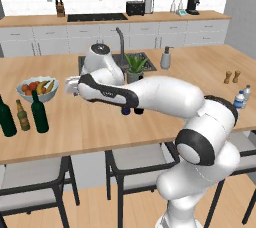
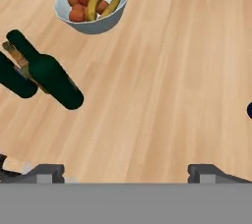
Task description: Move the plastic bottles in the middle to the plastics group, and the glass bottles in the middle to the glass group.
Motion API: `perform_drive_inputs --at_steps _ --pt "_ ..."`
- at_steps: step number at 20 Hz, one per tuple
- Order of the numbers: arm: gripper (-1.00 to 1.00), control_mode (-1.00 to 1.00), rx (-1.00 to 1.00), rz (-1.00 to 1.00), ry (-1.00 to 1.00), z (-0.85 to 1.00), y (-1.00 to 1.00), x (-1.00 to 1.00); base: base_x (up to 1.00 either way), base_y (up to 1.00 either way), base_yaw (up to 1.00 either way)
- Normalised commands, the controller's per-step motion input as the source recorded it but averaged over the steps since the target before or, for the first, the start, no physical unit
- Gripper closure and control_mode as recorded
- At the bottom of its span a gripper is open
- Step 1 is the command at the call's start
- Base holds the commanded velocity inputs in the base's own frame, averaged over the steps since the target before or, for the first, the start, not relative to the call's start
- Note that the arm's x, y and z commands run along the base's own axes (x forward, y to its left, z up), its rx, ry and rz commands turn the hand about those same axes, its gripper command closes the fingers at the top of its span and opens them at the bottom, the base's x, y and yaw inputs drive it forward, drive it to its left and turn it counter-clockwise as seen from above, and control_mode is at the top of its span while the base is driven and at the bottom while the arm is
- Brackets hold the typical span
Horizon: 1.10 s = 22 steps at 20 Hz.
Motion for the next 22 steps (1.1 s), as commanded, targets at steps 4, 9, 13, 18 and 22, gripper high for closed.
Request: perform_drive_inputs --at_steps 4,9,13,18,22 --pt "-1.0 -1.0 -0.2 -0.16 0.24 0.0 -0.81 0.0 0.0 0.0 0.0" --pt "-1.0 -1.0 -0.23 -0.14 0.21 0.0 -0.82 0.0 0.0 0.0 0.0" --pt "-1.0 -1.0 -0.14 -0.08 0.02 -0.23 -0.95 -0.06 0.0 0.0 0.0" --pt "-1.0 -1.0 0.03 0.05 -0.14 -0.35 -1.0 -0.18 0.0 0.0 0.0" --pt "-1.0 -1.0 0.11 0.11 -0.15 -0.02 -0.81 0.06 0.0 0.0 0.0"
